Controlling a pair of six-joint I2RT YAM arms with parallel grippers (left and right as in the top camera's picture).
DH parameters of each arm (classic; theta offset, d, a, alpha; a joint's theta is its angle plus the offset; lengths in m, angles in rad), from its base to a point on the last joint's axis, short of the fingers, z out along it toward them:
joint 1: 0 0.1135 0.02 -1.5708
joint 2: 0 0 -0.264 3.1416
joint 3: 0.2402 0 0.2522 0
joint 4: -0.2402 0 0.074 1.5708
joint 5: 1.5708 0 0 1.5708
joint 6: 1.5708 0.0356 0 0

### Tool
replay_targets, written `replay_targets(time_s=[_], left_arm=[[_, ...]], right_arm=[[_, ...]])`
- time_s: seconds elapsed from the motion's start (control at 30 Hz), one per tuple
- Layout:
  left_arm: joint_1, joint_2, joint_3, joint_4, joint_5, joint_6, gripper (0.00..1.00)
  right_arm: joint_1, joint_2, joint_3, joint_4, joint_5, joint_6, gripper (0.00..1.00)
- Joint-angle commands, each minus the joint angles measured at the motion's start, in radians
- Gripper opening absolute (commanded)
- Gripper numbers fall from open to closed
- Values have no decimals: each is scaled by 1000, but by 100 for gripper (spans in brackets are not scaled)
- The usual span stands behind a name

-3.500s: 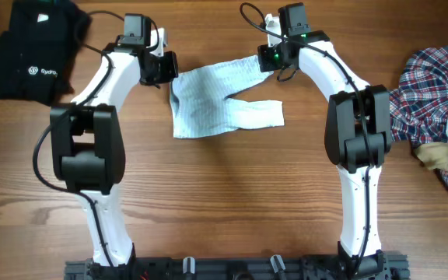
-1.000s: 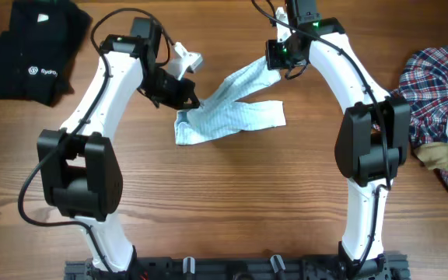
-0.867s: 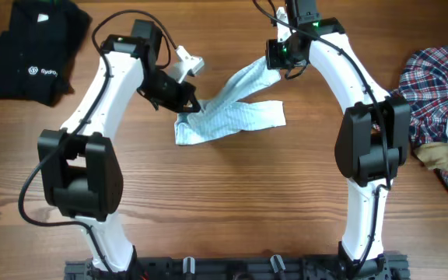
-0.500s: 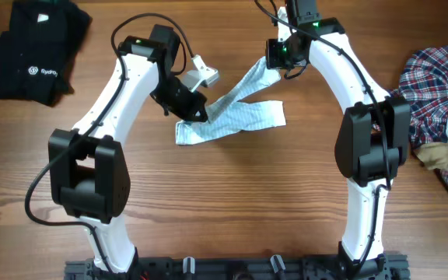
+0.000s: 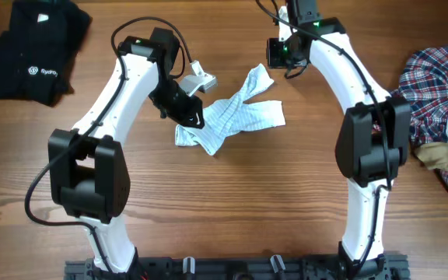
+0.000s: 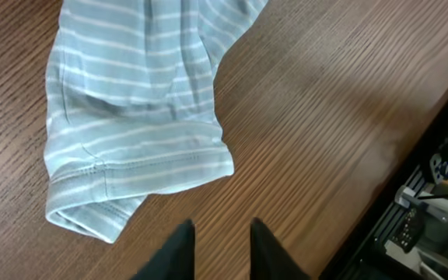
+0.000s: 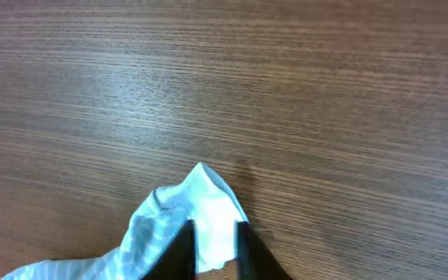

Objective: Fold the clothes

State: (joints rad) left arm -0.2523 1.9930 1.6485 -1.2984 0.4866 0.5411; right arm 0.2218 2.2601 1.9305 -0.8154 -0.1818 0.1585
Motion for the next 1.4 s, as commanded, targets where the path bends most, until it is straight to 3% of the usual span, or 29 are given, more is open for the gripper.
replay_targets(time_s=[0.0, 0.07, 0.13, 0.17, 0.23, 0.33, 0.4, 0.53, 0.6, 0.77, 1.0, 1.17, 1.37], left_arm=[[-1, -26, 1, 0, -6, 5, 26], [-1, -26, 1, 0, -5, 1, 26], [-1, -26, 1, 1, -2, 1, 31], [-1, -26, 1, 8, 4, 1, 42], [-1, -26, 1, 35, 29, -25, 52], [-1, -26, 1, 91, 28, -124, 54], [-1, -26, 1, 113, 28, -161, 54], [-1, -26, 1, 113, 28, -161, 54], [-1, -26, 1, 113, 28, -161, 55], [-1, -26, 1, 113, 28, -161, 55], [-1, -26, 1, 113, 28, -161, 56], [-1, -26, 1, 114, 28, -161, 64], [-1, -26, 1, 114, 28, -161, 64]], right_arm=[[0, -91, -10, 17, 5, -7, 41], [0, -97, -10, 27, -44, -73, 54], [0, -92, -10, 30, -90, -82, 54], [0, -89, -10, 37, -133, -109, 54], [6, -81, -10, 50, -132, -110, 54], [8, -62, -10, 55, -129, -81, 53], [9, -32, -10, 50, -129, -53, 47], [13, -8, -10, 39, -126, -106, 45], [20, -7, -10, 26, -96, -262, 46], [14, 50, -10, 44, -1, -395, 47], [14, 115, -10, 86, -66, -453, 50], [15, 121, -10, 105, -133, -473, 50], [18, 121, -10, 102, -182, -497, 49]])
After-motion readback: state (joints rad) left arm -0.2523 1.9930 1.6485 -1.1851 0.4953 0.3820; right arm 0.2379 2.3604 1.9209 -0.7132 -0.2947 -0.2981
